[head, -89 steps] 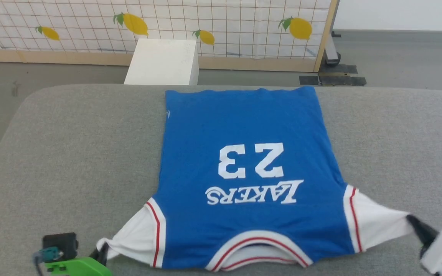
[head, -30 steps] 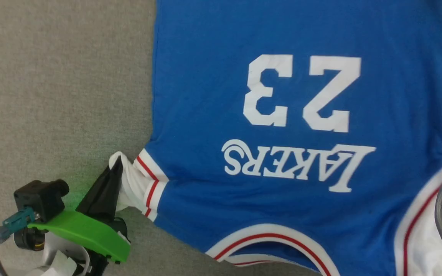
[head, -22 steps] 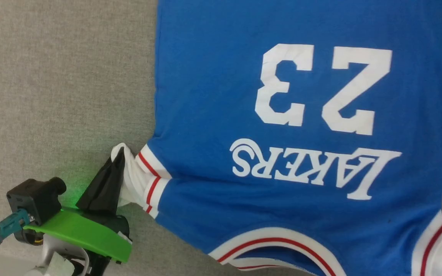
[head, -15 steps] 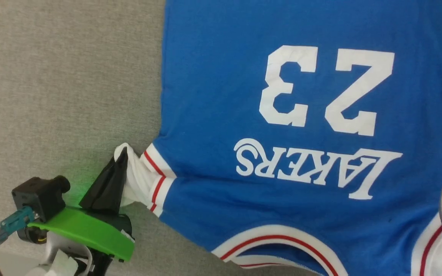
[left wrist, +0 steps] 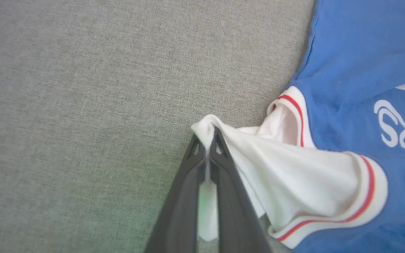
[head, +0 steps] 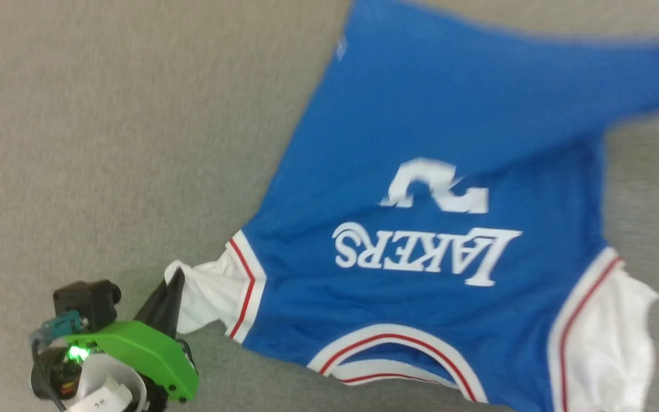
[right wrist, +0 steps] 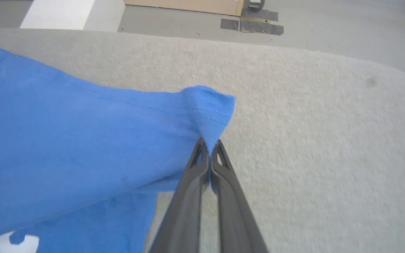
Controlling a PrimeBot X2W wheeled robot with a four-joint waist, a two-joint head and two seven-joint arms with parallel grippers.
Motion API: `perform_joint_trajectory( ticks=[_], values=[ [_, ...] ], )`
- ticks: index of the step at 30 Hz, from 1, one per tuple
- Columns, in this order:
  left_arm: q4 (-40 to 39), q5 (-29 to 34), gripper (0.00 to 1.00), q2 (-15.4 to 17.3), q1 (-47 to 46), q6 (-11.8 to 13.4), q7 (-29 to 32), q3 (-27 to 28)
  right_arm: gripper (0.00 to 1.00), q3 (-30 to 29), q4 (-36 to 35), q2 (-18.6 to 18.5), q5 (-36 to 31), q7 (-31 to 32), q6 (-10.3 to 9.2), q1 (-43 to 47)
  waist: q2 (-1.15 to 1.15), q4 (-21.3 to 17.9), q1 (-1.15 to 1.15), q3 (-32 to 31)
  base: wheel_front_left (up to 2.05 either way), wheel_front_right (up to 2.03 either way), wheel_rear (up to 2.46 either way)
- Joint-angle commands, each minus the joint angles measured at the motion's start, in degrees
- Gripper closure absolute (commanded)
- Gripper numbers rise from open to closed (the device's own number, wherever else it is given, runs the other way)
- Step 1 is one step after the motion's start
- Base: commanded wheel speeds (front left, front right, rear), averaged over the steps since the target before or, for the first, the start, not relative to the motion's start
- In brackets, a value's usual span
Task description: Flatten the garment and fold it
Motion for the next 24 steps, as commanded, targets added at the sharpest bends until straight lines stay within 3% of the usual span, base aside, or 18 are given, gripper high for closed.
perform_joint_trajectory(
  ticks=[1,3,4,9,16,17,18,19,24],
  values=[
    [0.4,0.3,1.0,0.3,0.8,0.6,0.2,0.0,1.0,-1.1,-2.1,0.8,1.4,0.4,-0.08,4.8,0.0,-7.5,-0.01,-10.8,0.0,0.0,0.0],
    [0.7,0.0,1.0,0.2,1.4,0.9,0.4,0.0,1.0,-3.1,-5.4,2.2,2.9,0.3,-0.08,11.9,0.0,-8.5,-0.01,-12.3,0.0,0.0,0.0],
    [1.2,-0.1,1.0,0.1,1.9,1.1,0.6,-0.1,1.0,-4.9,-7.5,4.8,4.5,0.0,-0.08,18.9,0.0,-9.2,-0.01,-13.8,0.0,0.0,0.0],
    [2.8,-0.6,1.0,-0.1,2.9,1.2,0.7,-0.5,1.0,-7.4,-9.6,11.4,7.9,-1.8,-0.08,35.2,0.0,-9.9,-0.01,-16.2,0.0,0.0,0.0],
    [5.7,-1.3,1.0,-0.7,4.4,1.3,0.5,-0.9,1.0,-1.8,-1.5,12.2,16.4,-6.0,-0.08,46.9,0.0,-9.8,-0.01,-18.7,0.0,0.0,0.0],
    [6.0,-1.4,1.0,-0.8,4.6,1.3,0.4,-0.9,0.95,-1.1,-0.8,12.2,17.0,-7.6,-0.08,47.2,0.0,-9.8,-0.01,-18.9,0.0,0.0,0.0],
    [6.2,-1.5,1.0,-0.8,4.7,1.3,0.4,-0.9,0.51,-0.6,-0.6,12.2,17.5,-8.9,-0.08,47.1,0.0,-9.9,-0.01,-19.1,0.0,0.0,0.0],
    [6.5,-1.6,1.0,-0.9,4.9,1.3,0.3,-1.0,0.0,-0.6,-0.6,12.2,18.2,-10.7,-0.08,46.7,0.0,-9.9,-0.01,-19.4,0.0,0.0,0.0],
    [6.8,-1.5,1.0,-1.1,5.2,1.7,-0.4,-0.8,0.0,-1.3,-6.0,12.2,17.3,-21.6,-0.08,42.2,0.0,-9.7,-0.01,-20.1,0.0,0.0,0.0]
  ],
)
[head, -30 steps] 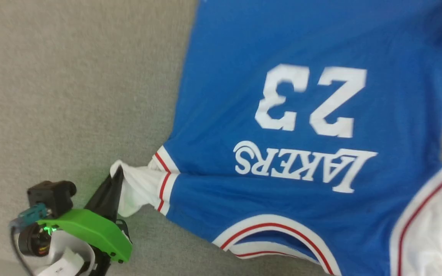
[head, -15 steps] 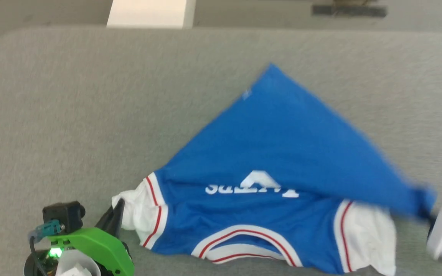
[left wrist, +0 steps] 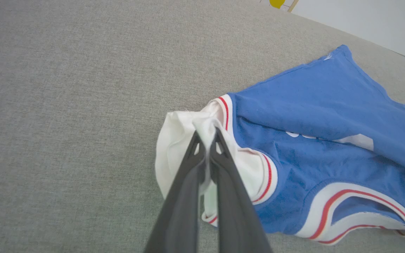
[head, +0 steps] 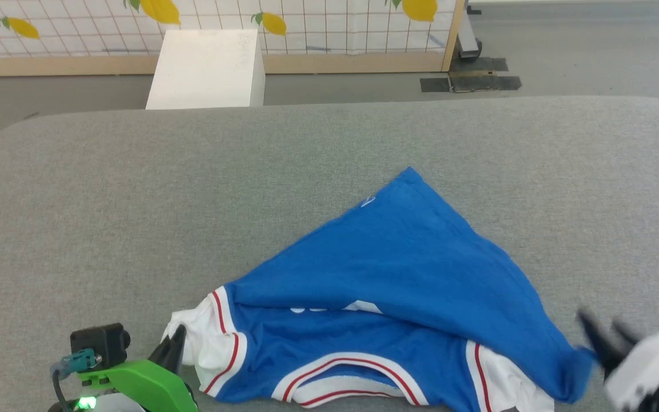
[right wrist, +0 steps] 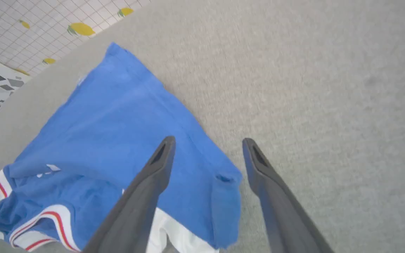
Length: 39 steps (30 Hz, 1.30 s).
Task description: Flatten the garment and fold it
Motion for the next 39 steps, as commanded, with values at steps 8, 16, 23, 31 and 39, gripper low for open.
perform_joint_trajectory(
  ticks=[8,16,23,31,39],
  values=[
    [-1.0,0.1,1.0,0.4,-0.7,-0.1,-0.9,0.1,0.0,6.0,0.3,-3.8,-4.0,-6.4,-0.08,-17.4,0.0,1.6,0.01,3.0,0.0,0.0,0.0],
    [-3.4,0.6,1.0,0.7,-4.5,-1.1,-1.0,-0.8,0.0,14.6,11.8,-6.2,-12.3,2.3,-0.08,-37.6,0.0,7.7,0.01,12.0,0.0,0.0,0.0],
    [-3.9,0.5,1.0,0.5,-7.7,-2.3,-1.9,-1.3,0.0,22.6,23.9,-7.1,-19.8,12.2,-0.08,-51.3,0.0,11.8,0.01,19.2,0.0,0.0,0.0],
    [-2.4,0.1,1.0,-0.3,-9.9,-3.2,-2.9,-2.0,0.0,29.9,34.8,-7.2,-23.4,22.8,-0.08,-58.7,0.0,13.2,0.01,22.9,0.0,0.0,0.0],
    [-1.2,0.1,1.0,-0.4,-10.8,-3.2,-3.4,-2.3,1.0,29.5,37.2,-6.6,-20.4,25.5,-0.08,-59.3,0.0,12.0,0.01,21.8,0.0,0.0,0.0]
  ],
)
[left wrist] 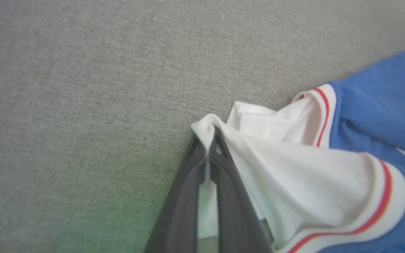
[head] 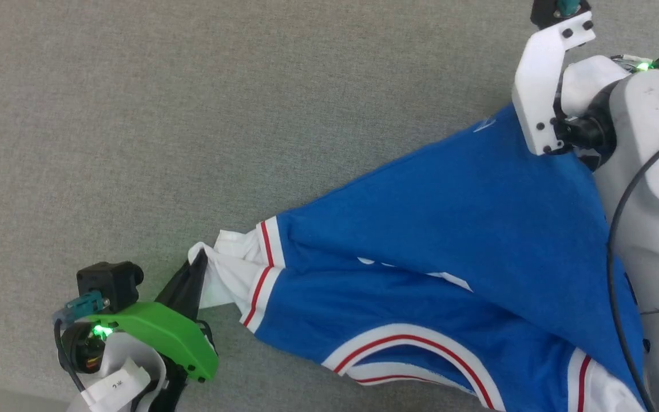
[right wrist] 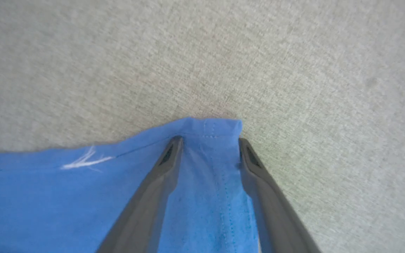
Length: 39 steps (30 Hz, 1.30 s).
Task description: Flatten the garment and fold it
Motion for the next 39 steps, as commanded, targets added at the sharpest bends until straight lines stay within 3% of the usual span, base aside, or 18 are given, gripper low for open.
perform_joint_trajectory(
  ticks=[1,8,14,22,28,33,39],
  values=[
    [0.2,0.0,1.0,-0.1,-0.9,-0.1,-0.5,0.1,1.0,-0.5,1.0,0.8,1.2,-1.3,-0.08,2.1,0.0,-0.9,0.0,-1.5,0.0,0.0,0.0],
    [1.5,0.1,1.0,0.4,0.2,0.4,-0.4,0.3,1.0,-4.7,-7.6,-0.6,8.7,-10.4,-0.08,7.8,0.0,-3.9,0.0,-9.4,0.0,0.0,0.0],
    [1.8,-0.4,1.0,0.9,3.6,1.7,0.1,1.0,1.0,-9.5,-23.5,-3.2,15.2,-11.6,-0.08,23.4,0.0,-7.9,0.0,-16.0,0.0,0.0,0.0],
    [2.2,-1.3,1.0,0.2,7.9,2.9,0.1,0.8,1.0,-21.6,-41.4,3.2,19.1,-7.4,-0.08,49.9,0.0,-11.3,0.0,-22.2,0.0,0.0,0.0],
    [2.4,-2.8,1.0,-0.5,9.3,2.6,-0.4,0.8,1.0,-26.4,-47.5,6.7,23.2,-3.4,-0.08,63.0,0.0,-11.8,0.0,-23.7,0.0,0.0,0.0],
    [1.8,-4.7,1.0,0.8,6.3,0.3,0.0,2.1,1.0,-27.2,-49.2,7.2,27.4,-0.3,-0.08,61.3,0.0,-12.8,0.0,-22.8,0.0,0.0,0.0],
    [2.3,-5.9,1.0,6.2,-9.7,-4.1,5.6,3.4,1.0,-28.0,-46.5,6.4,26.1,6.6,-0.08,43.7,0.0,-13.1,0.0,-18.8,0.0,0.0,0.0]
  ],
)
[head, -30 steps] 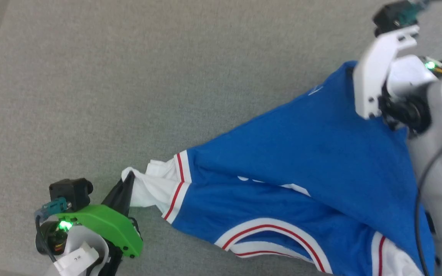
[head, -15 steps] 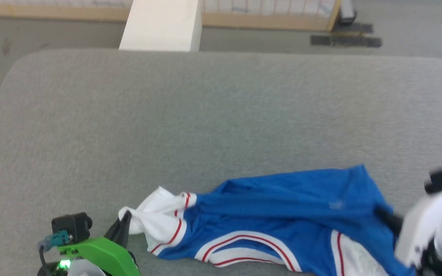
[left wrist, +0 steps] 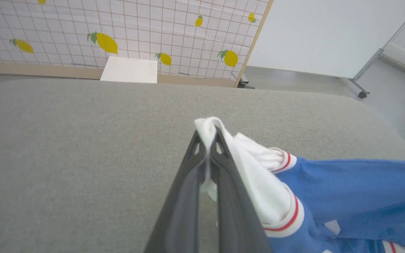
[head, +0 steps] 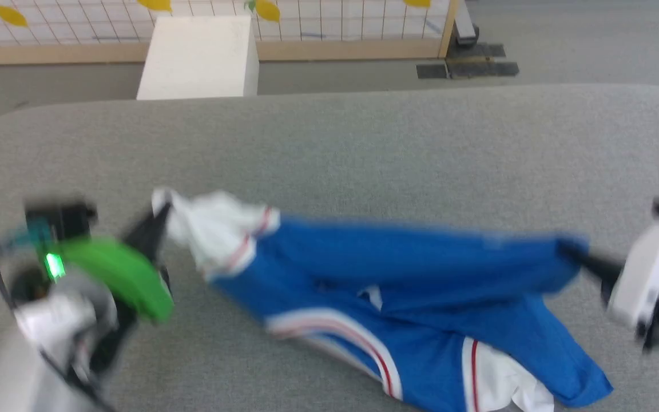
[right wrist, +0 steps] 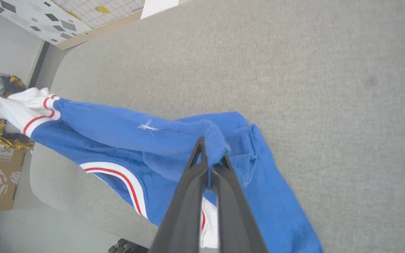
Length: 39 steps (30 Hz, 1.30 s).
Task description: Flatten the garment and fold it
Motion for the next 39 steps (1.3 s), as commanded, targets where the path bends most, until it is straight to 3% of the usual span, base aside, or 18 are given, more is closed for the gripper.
perform_joint_trajectory(
  ticks=[1,4,8,15,19,24,31,39],
  values=[
    [0.6,0.6,1.0,2.2,-6.3,-1.3,1.8,0.0,1.0,-0.3,1.3,-0.8,-1.2,1.5,-0.08,-5.9,0.0,0.3,0.0,3.0,0.0,0.0,0.0],
    [3.8,1.3,1.0,4.2,-18.1,-2.8,5.2,-0.3,1.0,-1.4,4.4,-1.5,-4.1,3.1,-0.08,-17.2,0.0,0.9,0.0,5.8,0.0,0.0,0.0],
    [10.9,2.5,1.0,4.5,-35.3,-3.1,8.1,-0.6,1.0,-2.7,10.2,-1.0,-9.5,2.4,-0.08,-33.2,0.0,1.1,0.0,10.1,0.0,0.0,0.0],
    [22.3,9.4,1.0,5.6,-61.7,-1.9,9.5,-2.5,1.0,-5.1,20.9,0.3,-18.5,-7.5,-0.08,-59.1,0.0,0.3,0.0,18.0,0.0,0.0,0.0],
    [25.7,13.0,1.0,5.7,-73.2,-1.5,5.7,-3.0,1.0,-5.9,27.0,0.5,-20.2,-15.4,-0.08,-70.2,0.0,0.0,0.0,20.9,0.0,0.0,0.0],
    [27.9,16.8,1.0,5.4,-83.9,-2.7,-4.2,-3.6,1.0,-7.3,33.3,0.5,-20.7,-24.8,-0.08,-79.4,0.0,0.2,0.0,23.3,0.0,0.0,0.0],
    [32.6,16.5,1.0,4.7,-84.4,-5.6,-13.4,-4.2,1.0,-8.4,38.3,0.5,-20.3,-29.1,-0.08,-80.1,0.0,1.0,0.0,24.5,0.0,0.0,0.0],
    [35.9,12.7,1.0,3.5,-66.2,-8.5,-20.8,-7.3,1.0,-5.1,37.5,0.3,-15.3,-30.2,-0.08,-64.3,0.0,2.7,0.0,21.0,0.0,0.0,0.0]
  ],
)
